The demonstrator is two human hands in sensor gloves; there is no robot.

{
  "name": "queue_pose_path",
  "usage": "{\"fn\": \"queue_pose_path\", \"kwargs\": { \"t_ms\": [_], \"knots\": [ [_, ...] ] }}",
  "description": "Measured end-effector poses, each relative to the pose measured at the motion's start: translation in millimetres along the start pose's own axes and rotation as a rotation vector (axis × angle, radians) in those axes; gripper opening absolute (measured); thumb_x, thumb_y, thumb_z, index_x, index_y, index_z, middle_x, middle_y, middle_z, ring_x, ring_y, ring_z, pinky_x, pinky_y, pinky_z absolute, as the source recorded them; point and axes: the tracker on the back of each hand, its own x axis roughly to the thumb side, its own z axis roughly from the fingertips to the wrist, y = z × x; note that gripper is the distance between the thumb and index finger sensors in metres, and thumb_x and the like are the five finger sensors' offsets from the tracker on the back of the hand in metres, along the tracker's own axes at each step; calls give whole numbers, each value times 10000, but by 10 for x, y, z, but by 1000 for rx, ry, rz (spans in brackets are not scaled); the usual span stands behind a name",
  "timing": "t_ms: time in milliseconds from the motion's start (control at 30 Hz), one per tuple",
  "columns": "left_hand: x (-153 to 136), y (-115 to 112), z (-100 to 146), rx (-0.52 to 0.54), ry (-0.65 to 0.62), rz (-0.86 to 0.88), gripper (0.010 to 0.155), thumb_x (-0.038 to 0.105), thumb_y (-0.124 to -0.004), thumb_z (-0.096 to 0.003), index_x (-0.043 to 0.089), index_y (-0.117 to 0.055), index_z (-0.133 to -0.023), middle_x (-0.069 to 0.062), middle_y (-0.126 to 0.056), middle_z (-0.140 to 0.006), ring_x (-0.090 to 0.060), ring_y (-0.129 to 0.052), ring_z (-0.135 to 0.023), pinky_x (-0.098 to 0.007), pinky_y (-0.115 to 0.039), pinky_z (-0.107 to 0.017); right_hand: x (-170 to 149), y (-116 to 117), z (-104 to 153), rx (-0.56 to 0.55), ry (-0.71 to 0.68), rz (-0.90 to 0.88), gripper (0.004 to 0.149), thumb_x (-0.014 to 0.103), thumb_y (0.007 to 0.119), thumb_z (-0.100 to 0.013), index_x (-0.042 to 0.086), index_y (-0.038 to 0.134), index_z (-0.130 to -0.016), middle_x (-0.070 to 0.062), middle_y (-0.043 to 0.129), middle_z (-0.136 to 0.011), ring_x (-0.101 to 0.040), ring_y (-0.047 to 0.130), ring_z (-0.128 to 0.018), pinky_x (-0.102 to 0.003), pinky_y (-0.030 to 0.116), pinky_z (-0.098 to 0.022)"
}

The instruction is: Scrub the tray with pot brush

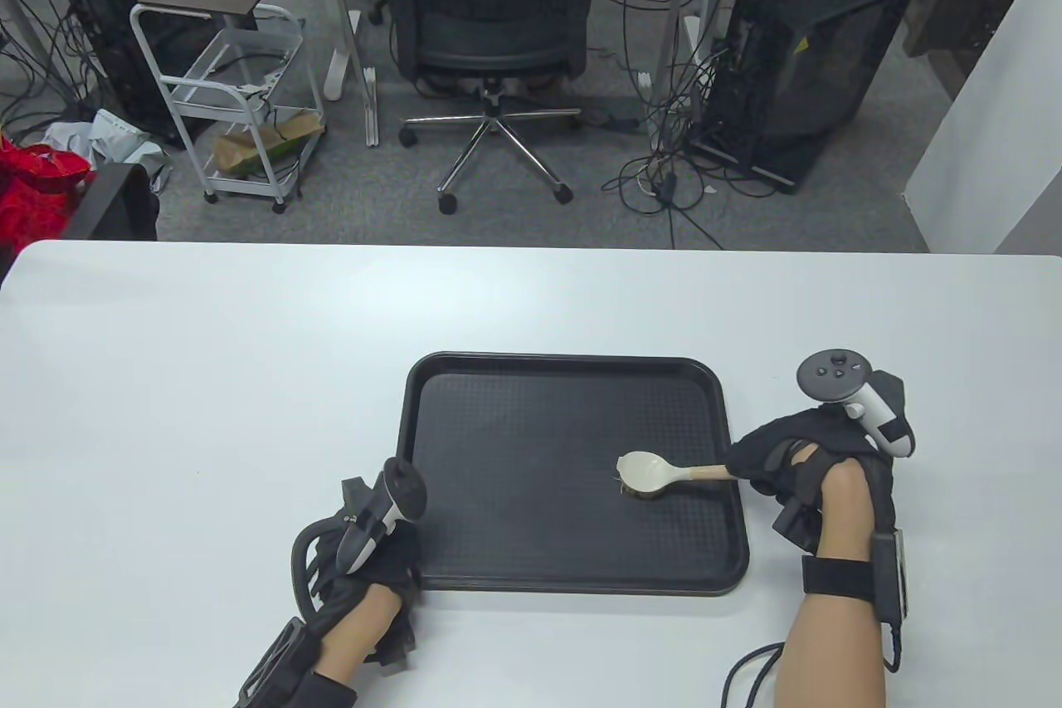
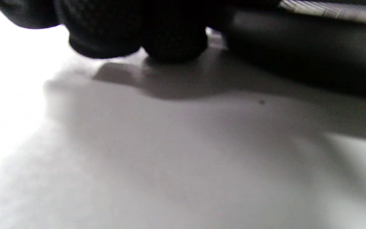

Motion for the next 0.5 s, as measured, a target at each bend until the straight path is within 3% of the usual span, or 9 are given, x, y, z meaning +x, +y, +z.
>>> {"fn": "queue_pose_path", "kwargs": {
  "t_ms": [367,500],
  "knots": [
    [5,2,3,0,3,-6,646,444,-714,-448,72,-531,-944,12,-871,-613,-204,-956,-417,-493,-801,-426,-582,-245,104,-63,87,-155,447,290,1034,-340,66,1024,-727,-198,1023,-479,-365,971,-161,-561,804,-227],
    [5,1,2,-1,3,-4,645,443,-714,-448,73,-531,-944,11,-871,-612,-204,-955,-418,-494,-801,-426,-633,-296,165,-82,72,-189,443,285,1034,-343,65,1024,-727,-201,1016,-488,-366,968,-169,-562,800,-234]
  ]
}}
